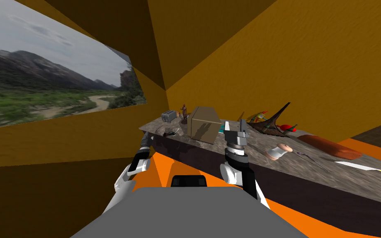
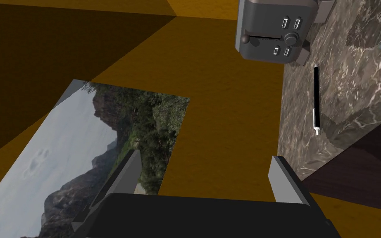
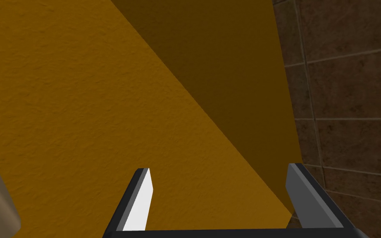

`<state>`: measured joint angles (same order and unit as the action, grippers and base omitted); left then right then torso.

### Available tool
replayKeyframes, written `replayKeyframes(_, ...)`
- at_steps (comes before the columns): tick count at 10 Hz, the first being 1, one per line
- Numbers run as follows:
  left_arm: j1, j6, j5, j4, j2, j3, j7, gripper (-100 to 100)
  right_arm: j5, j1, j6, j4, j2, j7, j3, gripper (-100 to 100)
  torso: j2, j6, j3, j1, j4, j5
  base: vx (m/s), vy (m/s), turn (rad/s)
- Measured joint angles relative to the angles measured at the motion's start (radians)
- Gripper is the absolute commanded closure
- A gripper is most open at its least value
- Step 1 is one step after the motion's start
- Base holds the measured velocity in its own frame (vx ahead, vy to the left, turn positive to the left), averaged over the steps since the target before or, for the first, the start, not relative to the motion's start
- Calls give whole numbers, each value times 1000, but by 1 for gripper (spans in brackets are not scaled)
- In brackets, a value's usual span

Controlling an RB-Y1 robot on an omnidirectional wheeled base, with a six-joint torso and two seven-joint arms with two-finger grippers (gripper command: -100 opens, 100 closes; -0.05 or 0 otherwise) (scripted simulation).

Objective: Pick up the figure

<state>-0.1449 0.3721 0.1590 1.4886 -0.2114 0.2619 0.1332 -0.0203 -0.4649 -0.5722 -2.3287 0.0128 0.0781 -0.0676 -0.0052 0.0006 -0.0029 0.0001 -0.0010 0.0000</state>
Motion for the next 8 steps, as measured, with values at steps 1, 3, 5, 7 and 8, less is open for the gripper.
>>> replayKeyframes(1,-12,8,2,-21,8,0,-8,-100,0,0,0,0,0,0,0,0,0,0,0,0,0,0,66,16,-123)
replayKeyframes(3,-21,13,8,-63,13,5,-19,-100,0,0,0,0,0,0,0,0,0,0,0,0,0,0,71,28,-115)
replayKeyframes(5,-40,14,11,-89,41,6,-36,-100,0,0,0,0,0,0,0,0,-2,0,-1,2,0,0,102,42,-137)
replayKeyframes(7,-47,24,10,-116,70,4,-52,-100,0,0,0,0,0,0,0,0,0,0,0,0,0,0,60,12,-92)
replayKeyframes(8,-50,26,13,-129,79,5,-55,-100,0,0,0,0,0,0,0,0,0,0,0,0,0,0,68,20,-94)
